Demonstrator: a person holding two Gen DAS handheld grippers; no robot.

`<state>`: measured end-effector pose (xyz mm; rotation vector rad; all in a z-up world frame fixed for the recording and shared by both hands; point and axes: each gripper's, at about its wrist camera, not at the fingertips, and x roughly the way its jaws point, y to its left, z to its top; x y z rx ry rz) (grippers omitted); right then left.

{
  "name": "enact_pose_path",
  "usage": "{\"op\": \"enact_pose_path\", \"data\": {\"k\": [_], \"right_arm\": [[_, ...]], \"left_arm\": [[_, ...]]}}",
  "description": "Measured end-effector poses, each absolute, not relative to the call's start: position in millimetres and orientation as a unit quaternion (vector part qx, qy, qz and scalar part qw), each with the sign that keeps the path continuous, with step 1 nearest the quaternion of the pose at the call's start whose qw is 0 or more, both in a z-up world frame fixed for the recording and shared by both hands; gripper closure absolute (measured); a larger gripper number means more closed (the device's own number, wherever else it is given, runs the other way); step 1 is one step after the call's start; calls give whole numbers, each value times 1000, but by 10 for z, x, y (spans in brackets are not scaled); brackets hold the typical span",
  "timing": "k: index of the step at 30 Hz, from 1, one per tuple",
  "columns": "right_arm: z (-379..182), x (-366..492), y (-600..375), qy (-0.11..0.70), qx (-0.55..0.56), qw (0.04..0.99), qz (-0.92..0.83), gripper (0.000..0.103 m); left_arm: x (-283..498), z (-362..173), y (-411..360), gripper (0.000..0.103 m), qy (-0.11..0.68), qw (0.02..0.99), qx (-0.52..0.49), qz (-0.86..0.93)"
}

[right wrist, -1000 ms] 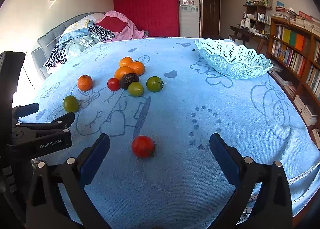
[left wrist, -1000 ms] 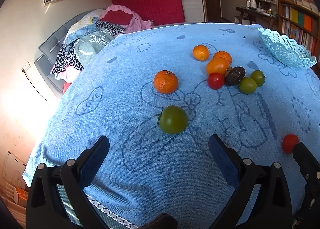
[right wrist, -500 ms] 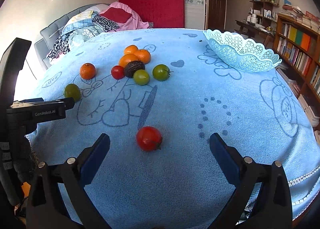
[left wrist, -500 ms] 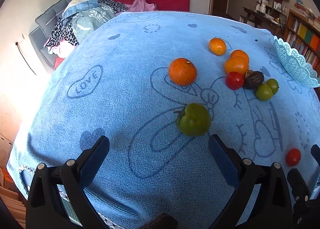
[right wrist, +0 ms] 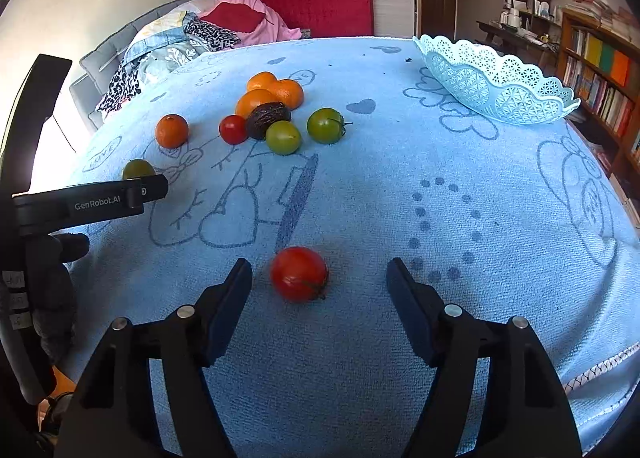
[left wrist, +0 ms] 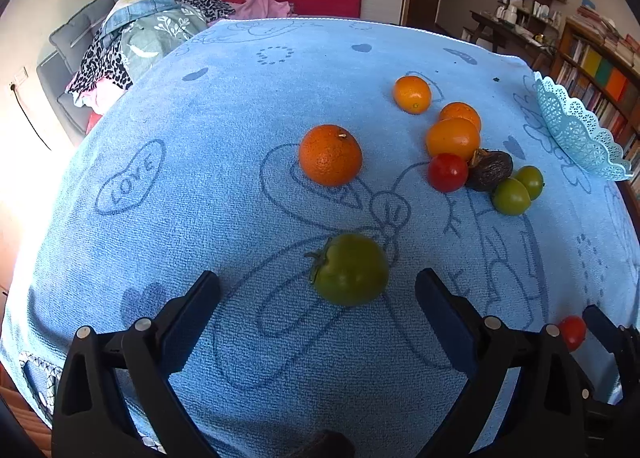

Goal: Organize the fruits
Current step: 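Grasp the red tomato with the right tool while the left tool grasps the green tomato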

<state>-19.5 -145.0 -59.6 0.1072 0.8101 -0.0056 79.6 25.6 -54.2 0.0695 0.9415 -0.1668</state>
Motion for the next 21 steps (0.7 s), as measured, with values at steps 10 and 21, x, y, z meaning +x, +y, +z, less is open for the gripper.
{"op": "enact_pose_path", "data": {"k": [10, 21], "right_arm": [[-599, -204, -1485, 388, 42, 920, -13, 62], [-580, -229, -1473, 387, 43, 921, -3, 75]], "left_arm": [[740, -585, 208, 19, 444, 891, 73, -67], [666, -523, 254, 68, 420, 902, 64, -74]]}}
